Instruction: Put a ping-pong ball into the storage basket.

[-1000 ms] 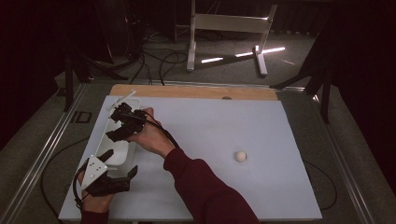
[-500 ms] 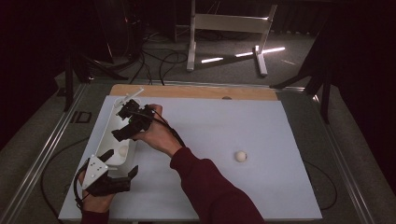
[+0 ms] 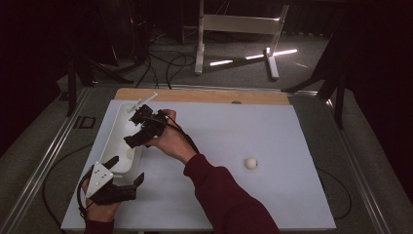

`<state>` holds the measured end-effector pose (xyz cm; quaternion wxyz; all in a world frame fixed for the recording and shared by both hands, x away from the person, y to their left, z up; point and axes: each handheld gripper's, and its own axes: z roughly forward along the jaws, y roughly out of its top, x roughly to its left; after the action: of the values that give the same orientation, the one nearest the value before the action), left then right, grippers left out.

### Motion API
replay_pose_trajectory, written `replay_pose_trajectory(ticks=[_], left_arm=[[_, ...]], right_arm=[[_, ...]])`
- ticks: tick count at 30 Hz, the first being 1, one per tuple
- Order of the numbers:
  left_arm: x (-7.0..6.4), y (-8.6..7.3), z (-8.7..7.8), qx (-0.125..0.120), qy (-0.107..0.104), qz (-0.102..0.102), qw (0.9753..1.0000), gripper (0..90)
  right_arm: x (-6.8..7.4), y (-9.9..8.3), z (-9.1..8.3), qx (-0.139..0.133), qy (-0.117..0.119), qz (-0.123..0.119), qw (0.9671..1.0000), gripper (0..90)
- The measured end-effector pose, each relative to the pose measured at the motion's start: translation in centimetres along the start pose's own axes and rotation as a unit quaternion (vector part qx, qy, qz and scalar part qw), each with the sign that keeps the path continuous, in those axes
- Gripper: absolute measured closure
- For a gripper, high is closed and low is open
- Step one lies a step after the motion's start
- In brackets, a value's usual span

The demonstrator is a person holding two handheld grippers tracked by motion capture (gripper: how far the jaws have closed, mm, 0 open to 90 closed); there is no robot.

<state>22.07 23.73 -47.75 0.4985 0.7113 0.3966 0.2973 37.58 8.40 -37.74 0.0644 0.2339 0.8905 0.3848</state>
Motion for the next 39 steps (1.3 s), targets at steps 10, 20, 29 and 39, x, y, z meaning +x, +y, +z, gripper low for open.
replay_pose_trajectory(ticks=[10,20,29,39], left_arm=[[0.0,0.0,0.0,0.002,0.000,0.001,1.0000,0.4],[0.0,0.0,0.0,0.002,0.000,0.000,1.0000,0.4],[0.0,0.0,0.3,0.003,-0.002,0.001,1.0000,0.4],[0.0,0.0,0.3,0.003,-0.002,0.001,1.0000,0.4]], right_arm=[[-0.5,-0.6,-0.7,0.001,-0.004,0.002,1.0000,10.6],[-1.5,-1.3,-2.0,0.000,-0.015,0.005,0.9999,10.8],[-2.0,-1.7,-3.2,-0.007,-0.021,0.007,0.9997,10.8],[-2.8,-2.8,-4.2,-0.011,-0.028,0.015,0.9994,10.8]])
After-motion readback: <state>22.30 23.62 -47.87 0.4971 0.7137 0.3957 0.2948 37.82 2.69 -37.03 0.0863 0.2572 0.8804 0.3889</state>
